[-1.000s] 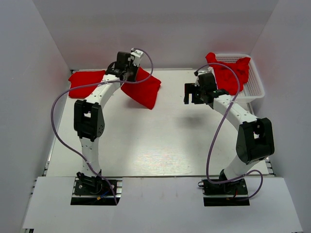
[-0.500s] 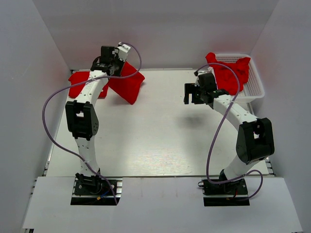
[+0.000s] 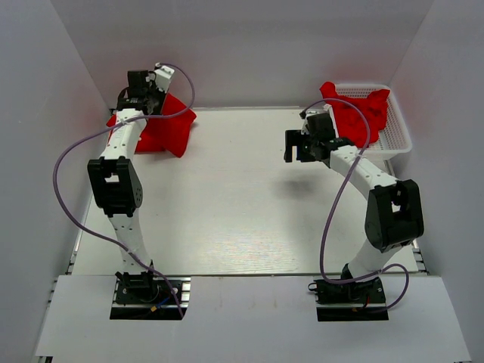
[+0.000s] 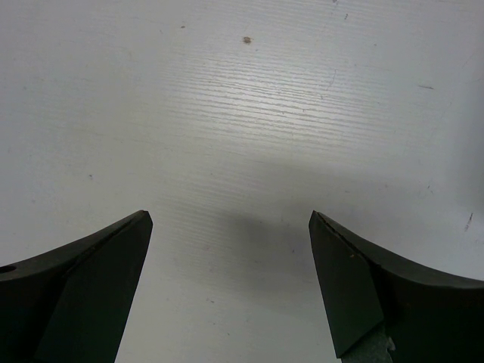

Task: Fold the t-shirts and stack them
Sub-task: Put the neatly folded tshirt into the corner of the board with the left arm

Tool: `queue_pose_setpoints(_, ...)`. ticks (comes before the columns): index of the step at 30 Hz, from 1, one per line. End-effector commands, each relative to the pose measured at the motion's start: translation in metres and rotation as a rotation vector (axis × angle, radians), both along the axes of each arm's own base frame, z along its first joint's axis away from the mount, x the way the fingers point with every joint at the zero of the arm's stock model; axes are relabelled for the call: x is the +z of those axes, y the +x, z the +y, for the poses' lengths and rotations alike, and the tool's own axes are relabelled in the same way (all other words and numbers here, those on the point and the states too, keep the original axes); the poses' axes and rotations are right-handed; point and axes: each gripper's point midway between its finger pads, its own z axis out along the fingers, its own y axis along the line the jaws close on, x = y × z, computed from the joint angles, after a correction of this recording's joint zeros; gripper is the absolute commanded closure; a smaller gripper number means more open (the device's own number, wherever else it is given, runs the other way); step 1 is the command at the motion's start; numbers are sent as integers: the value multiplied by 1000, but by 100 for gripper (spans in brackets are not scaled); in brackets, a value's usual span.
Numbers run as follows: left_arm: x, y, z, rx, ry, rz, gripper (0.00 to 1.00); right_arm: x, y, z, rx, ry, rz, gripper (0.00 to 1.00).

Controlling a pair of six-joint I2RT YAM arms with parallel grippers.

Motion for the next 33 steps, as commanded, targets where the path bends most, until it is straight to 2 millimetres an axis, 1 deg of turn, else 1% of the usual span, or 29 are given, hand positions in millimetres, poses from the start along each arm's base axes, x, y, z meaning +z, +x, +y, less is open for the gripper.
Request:
queue_pose_setpoints(1,94,-5,11,-10,-2,-208,100,12,10,6,16,13,-29,10)
queue_pose_setpoints(2,94,-5,11,-10,-2,-208,100,12,11,6,12,16,-29,10)
queue_pose_setpoints(3,100,-4,16,-10,-6,-220,100,11,8,12,36,38,-17,10)
queue_pose_setpoints(4,111,-6,22,-1,-4,-243,100,8,9,13,42,37,-11,10)
queue_pose_setpoints(5,114,-7,19,-12,-10,-242,100,7,10,14,43,37,-6,10)
queue_pose_setpoints(7,114,-7,23,-7,-23,-241,100,7,11,17,51,47,-2,10)
queue_pose_setpoints(8,119,-9,27,-6,-25,-251,100,3,11,18,51,51,8,10)
queue_pose_setpoints(9,119,-9,25,-16,-30,-251,100,3,11,19,54,54,9,10)
queue_pose_setpoints(10,119,-9,31,-5,-28,-251,100,2,12,19,52,56,11,10)
queue_pose_setpoints(11,124,-11,31,-5,-28,-260,100,1,12,20,59,56,13,10)
queue_pose_setpoints(12,124,-12,36,4,-26,-260,100,0,12,20,57,57,15,10)
queue_pose_setpoints(14,124,-12,35,-8,-22,-261,100,-1,12,20,59,52,18,10)
queue_pose_setpoints(16,122,-13,39,-7,-26,-251,100,-1,13,20,60,52,16,10)
queue_pose_setpoints(17,117,-14,45,4,-25,-240,100,-3,12,20,61,52,22,10)
queue_pose_setpoints(18,119,-13,48,17,-18,-250,100,-2,13,20,59,55,20,10)
queue_pose_setpoints(19,112,-13,49,26,-15,-235,100,-4,12,21,62,56,25,10)
queue_pose_setpoints(20,99,-12,58,46,-11,-214,100,-4,13,21,61,58,26,10)
queue_pose_setpoints(21,97,-11,59,55,-7,-213,100,-6,12,22,67,57,32,10)
queue_pose_setpoints(22,90,-10,68,75,-2,-201,100,-3,12,24,69,57,28,10)
queue_pose_setpoints(23,85,-7,70,84,2,-198,100,-6,11,24,70,53,37,10)
queue_pose_setpoints(24,88,-6,78,102,8,-211,100,-6,14,21,66,47,41,10)
queue_pose_setpoints(25,84,-3,78,102,8,-210,100,-8,13,21,66,44,47,10)
queue_pose_setpoints(26,86,-3,87,137,7,-219,100,-7,14,23,68,48,50,10)
queue_pose_setpoints(27,82,1,89,145,11,-219,100,-8,15,22,67,45,49,10)
queue_pose_setpoints(29,75,3,101,163,13,-222,100,-10,17,23,64,45,59,10)
queue_pose_setpoints(30,70,5,101,168,5,-213,100,-9,17,24,63,47,61,10)
queue_pose_setpoints(31,63,7,108,178,6,-213,100,-12,18,25,66,48,68,10)
queue_pose_setpoints(32,63,7,108,178,6,-213,100,-8,20,26,67,51,62,10)
queue_pose_setpoints(33,57,11,106,168,0,-208,100,-13,20,25,64,44,73,10)
